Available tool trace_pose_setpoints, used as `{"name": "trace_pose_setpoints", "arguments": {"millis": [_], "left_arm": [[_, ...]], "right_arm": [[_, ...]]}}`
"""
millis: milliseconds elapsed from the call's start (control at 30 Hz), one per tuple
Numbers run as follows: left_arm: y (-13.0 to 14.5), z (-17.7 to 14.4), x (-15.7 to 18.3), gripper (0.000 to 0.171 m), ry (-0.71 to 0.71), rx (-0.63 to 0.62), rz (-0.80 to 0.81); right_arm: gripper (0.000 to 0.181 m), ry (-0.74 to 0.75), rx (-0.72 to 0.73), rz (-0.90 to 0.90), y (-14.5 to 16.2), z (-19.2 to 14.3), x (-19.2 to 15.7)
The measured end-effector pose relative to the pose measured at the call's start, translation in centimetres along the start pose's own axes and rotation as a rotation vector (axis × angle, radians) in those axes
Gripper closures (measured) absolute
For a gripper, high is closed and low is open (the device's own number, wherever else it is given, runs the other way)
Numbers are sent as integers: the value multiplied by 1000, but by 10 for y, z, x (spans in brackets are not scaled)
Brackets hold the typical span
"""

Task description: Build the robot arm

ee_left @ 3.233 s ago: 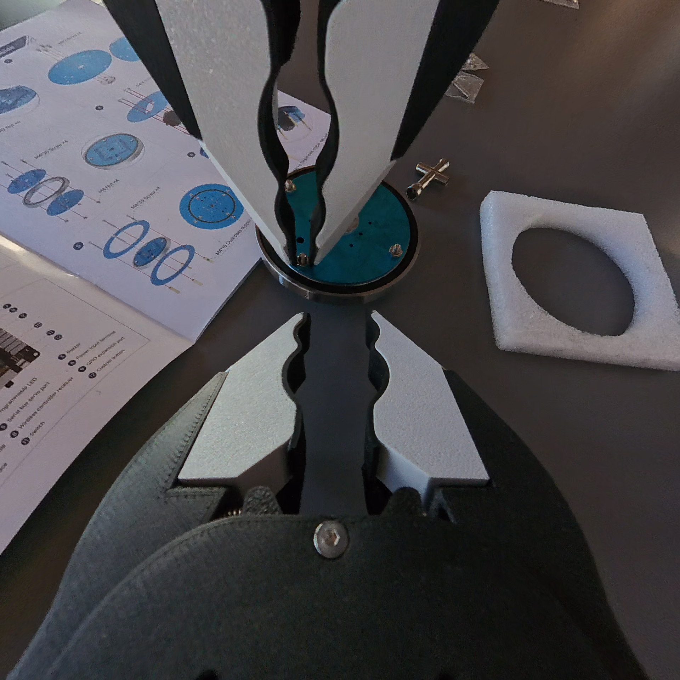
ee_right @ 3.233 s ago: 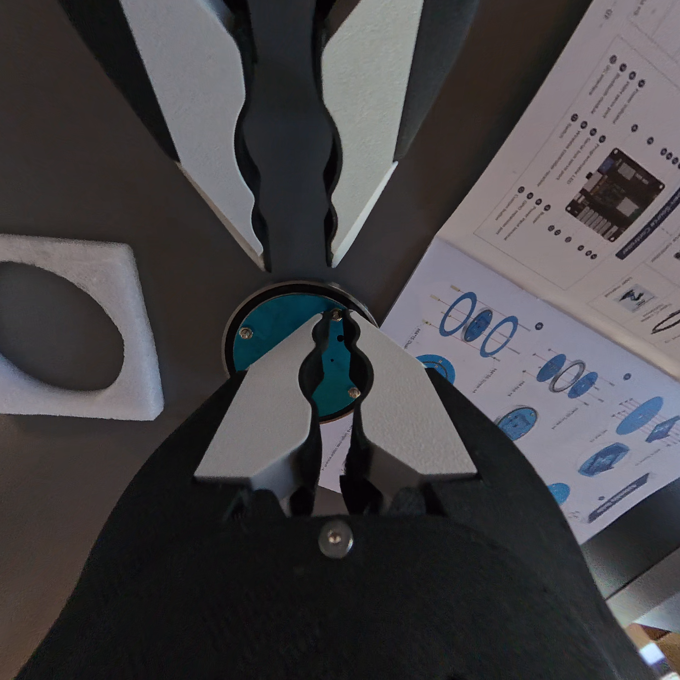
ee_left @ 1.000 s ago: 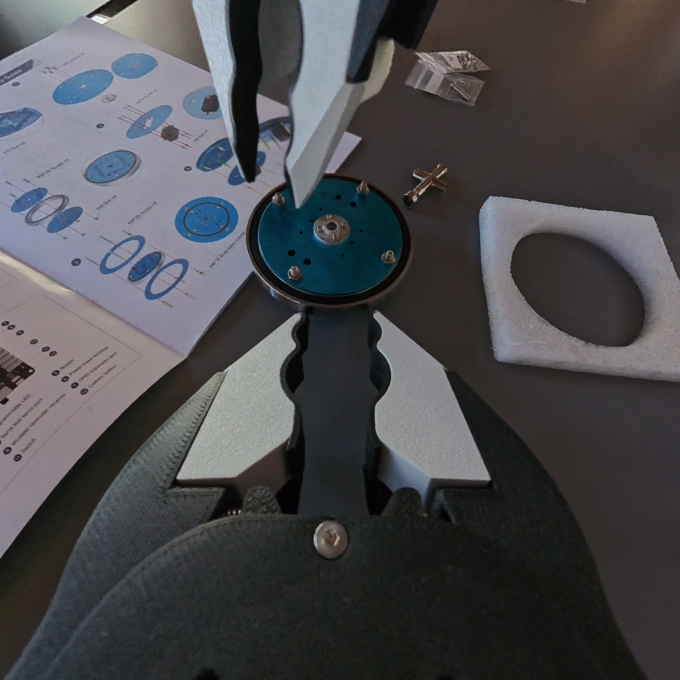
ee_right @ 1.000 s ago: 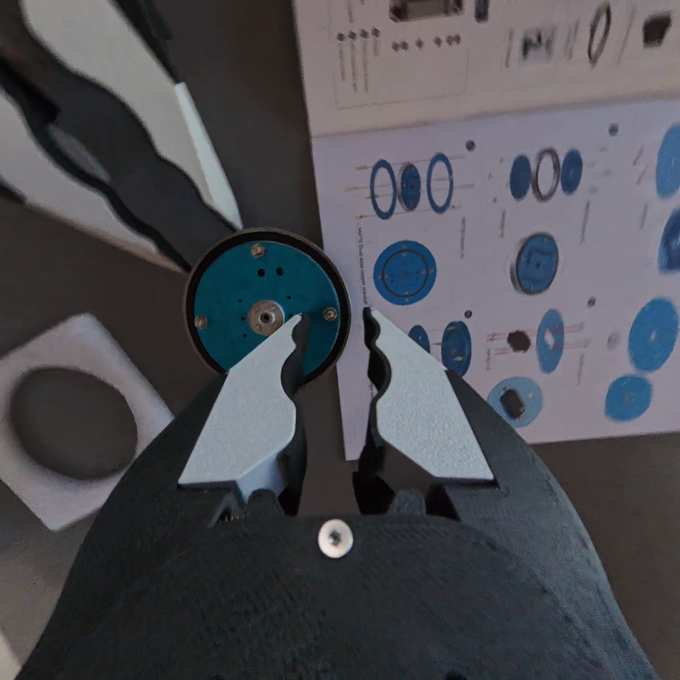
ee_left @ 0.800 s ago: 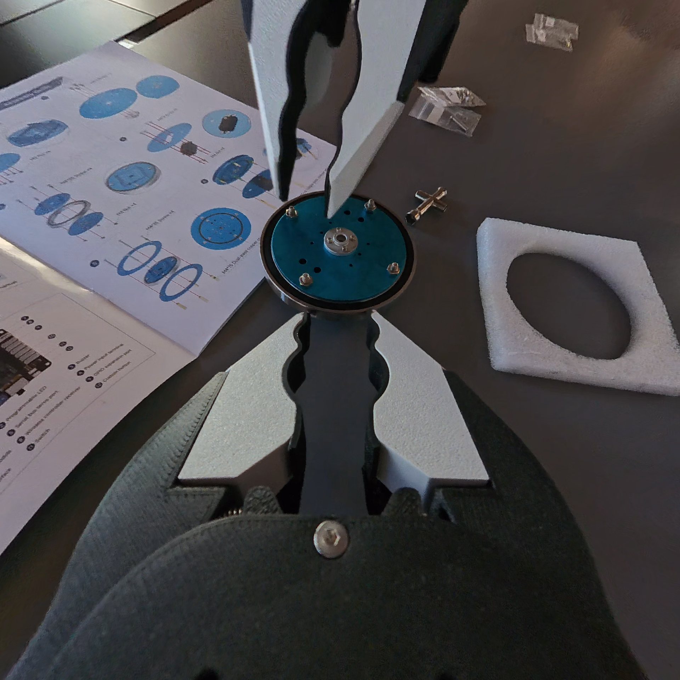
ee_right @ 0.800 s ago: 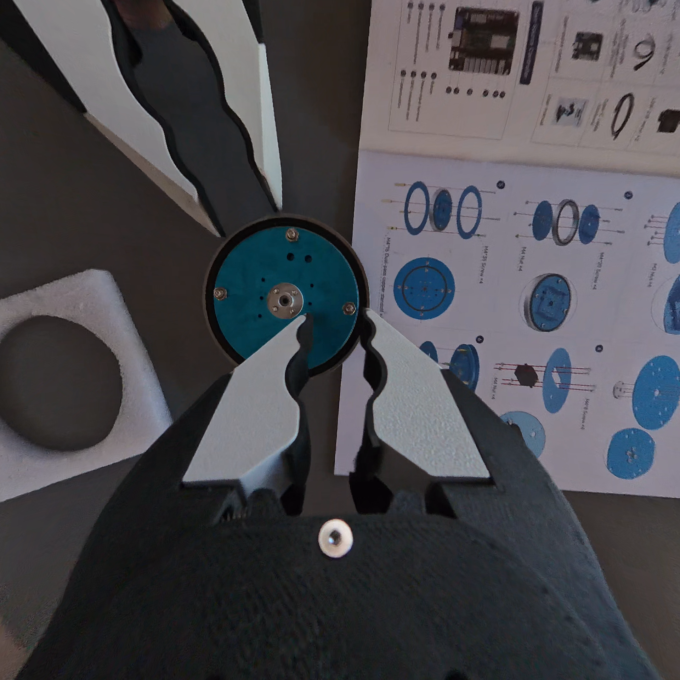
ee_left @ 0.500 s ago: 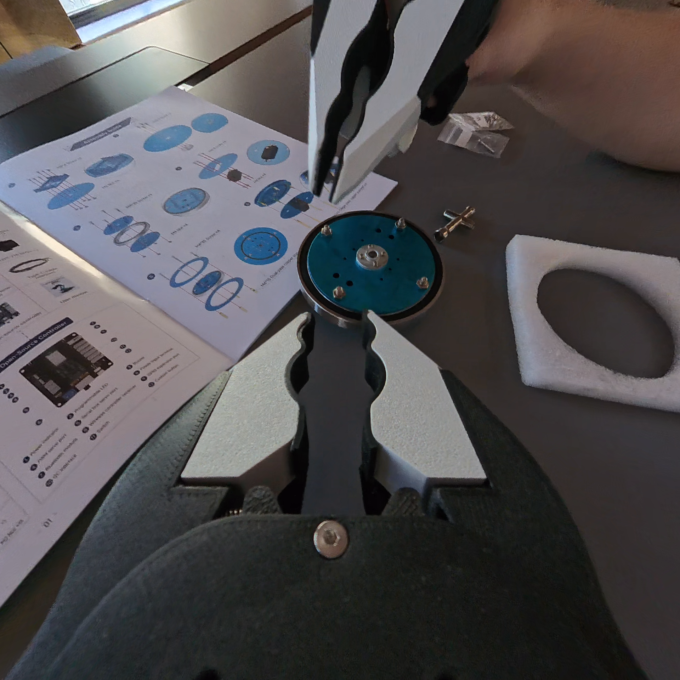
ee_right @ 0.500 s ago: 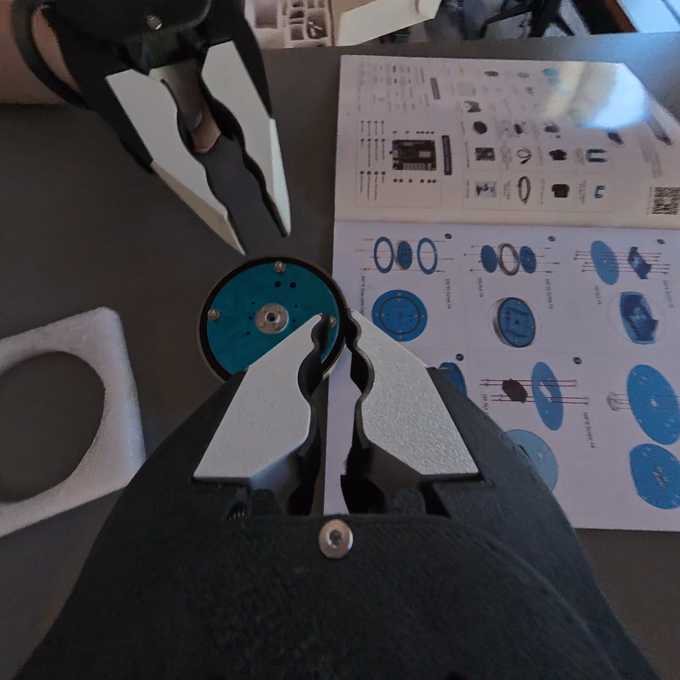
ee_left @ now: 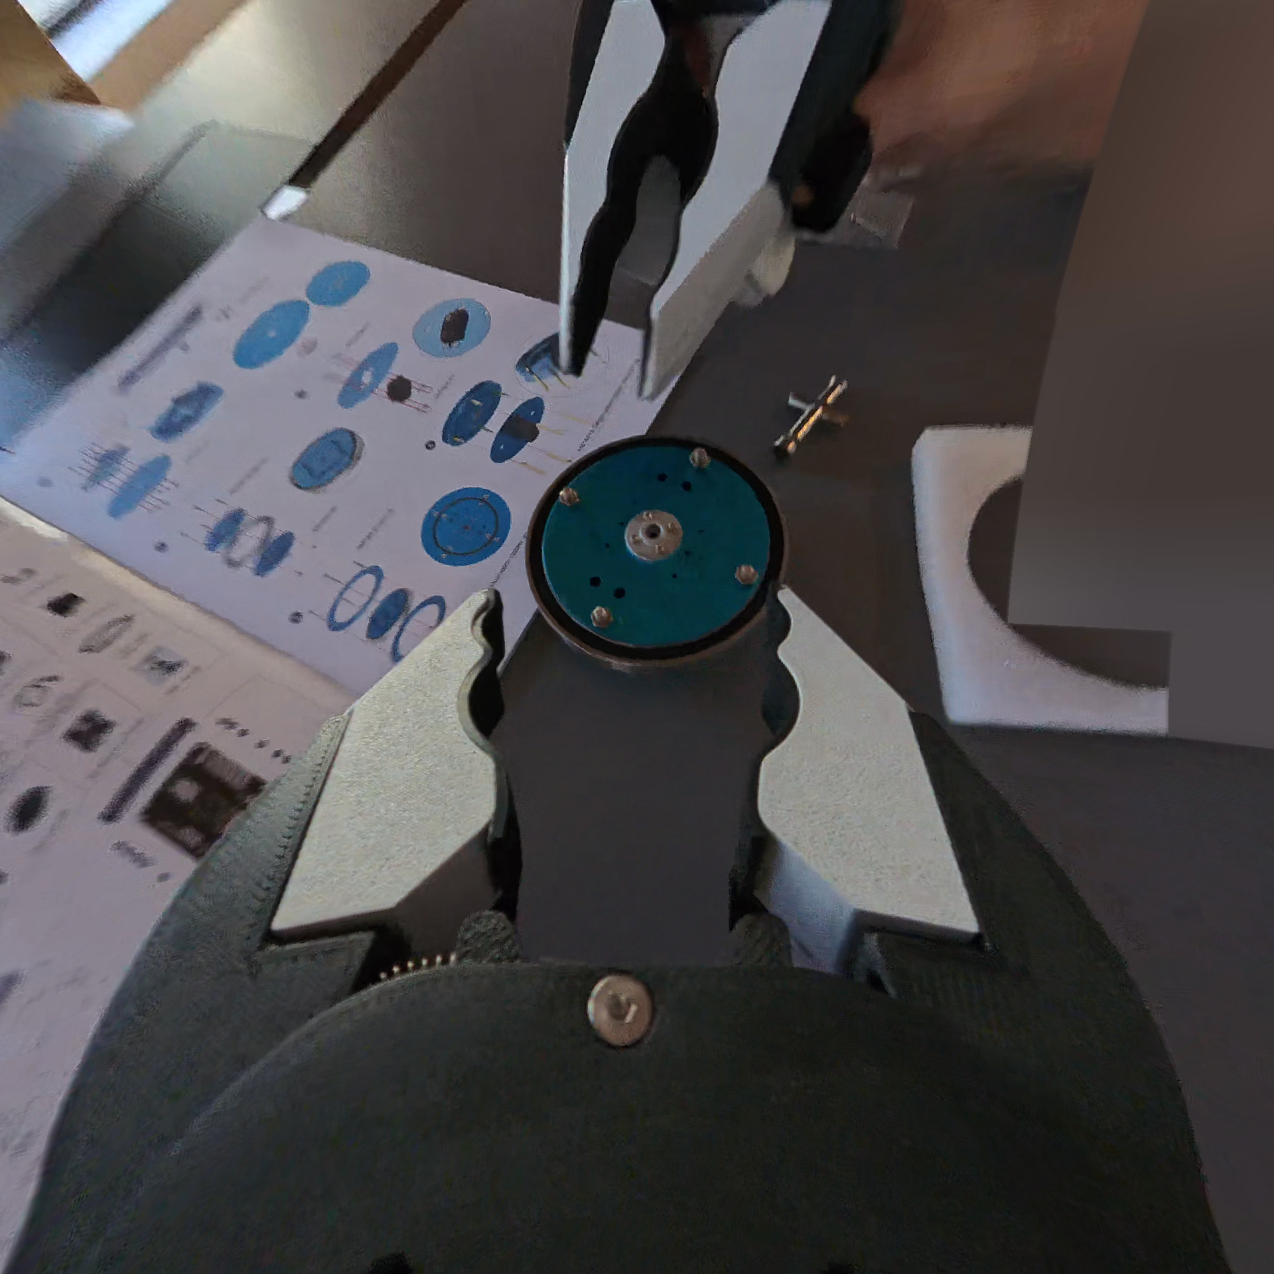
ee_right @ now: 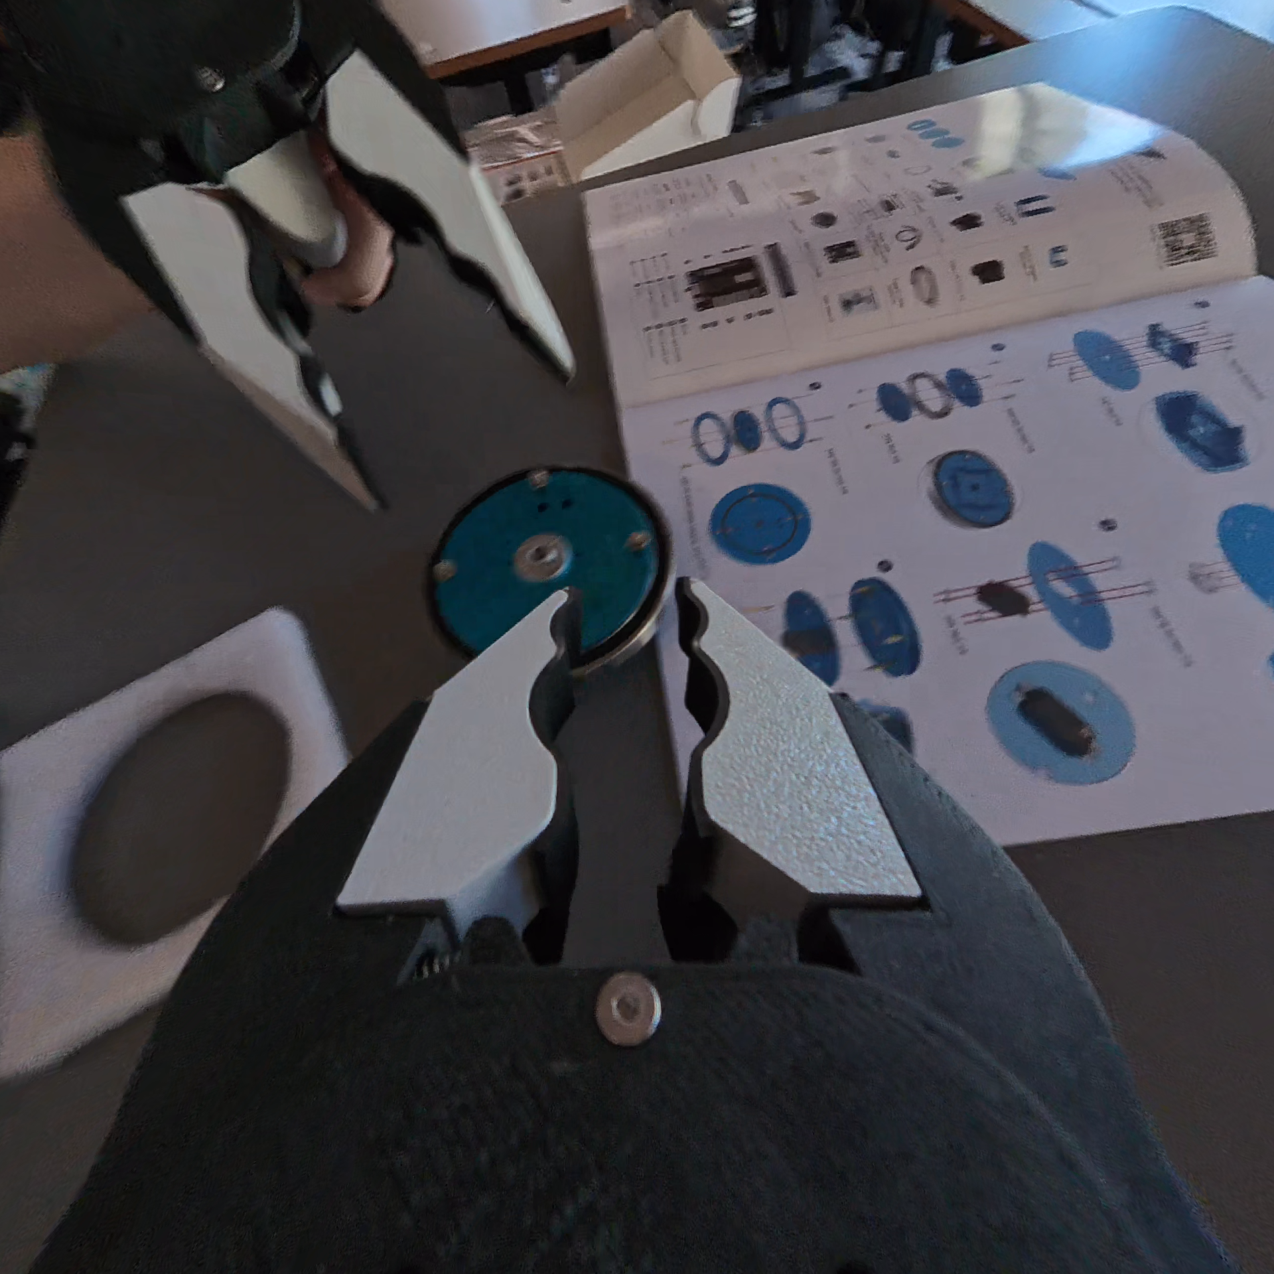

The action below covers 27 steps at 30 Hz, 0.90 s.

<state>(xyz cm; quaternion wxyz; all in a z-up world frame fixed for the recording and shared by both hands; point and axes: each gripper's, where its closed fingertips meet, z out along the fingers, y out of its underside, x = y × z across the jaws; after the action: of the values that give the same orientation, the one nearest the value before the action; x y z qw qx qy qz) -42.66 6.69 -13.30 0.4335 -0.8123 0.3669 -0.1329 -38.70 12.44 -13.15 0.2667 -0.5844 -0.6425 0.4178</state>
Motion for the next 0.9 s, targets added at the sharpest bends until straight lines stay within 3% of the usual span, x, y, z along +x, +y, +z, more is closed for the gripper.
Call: {"name": "trace_pose_setpoints", "arguments": {"millis": [100,167,300,400,533,667,900], "left_arm": [[8,-11,0,104,-183,-28,309],[10,-11,0,108,-229,-39,460],[14,-2,-9,112,-296,-98,774],[21,5,-13,121,-344,-137,1013],[31,15,-7,133,-337,-145,1194],[32,22,-9,142,-424,-132,1374],[27,28,-2,154,-494,-59,1440]], "right_arm": [[135,-87,-36,-173,24,-16,-27],[131,-13,-25,-400,31,-24,-28],[122,124,68,-681,10,-22,-39],[124,164,-49,-827,21,-8,-41],[133,211,-116,-918,31,4,-44],[140,299,-184,-1065,36,16,-47],[161,511,-241,-1302,32,25,-43]]}}
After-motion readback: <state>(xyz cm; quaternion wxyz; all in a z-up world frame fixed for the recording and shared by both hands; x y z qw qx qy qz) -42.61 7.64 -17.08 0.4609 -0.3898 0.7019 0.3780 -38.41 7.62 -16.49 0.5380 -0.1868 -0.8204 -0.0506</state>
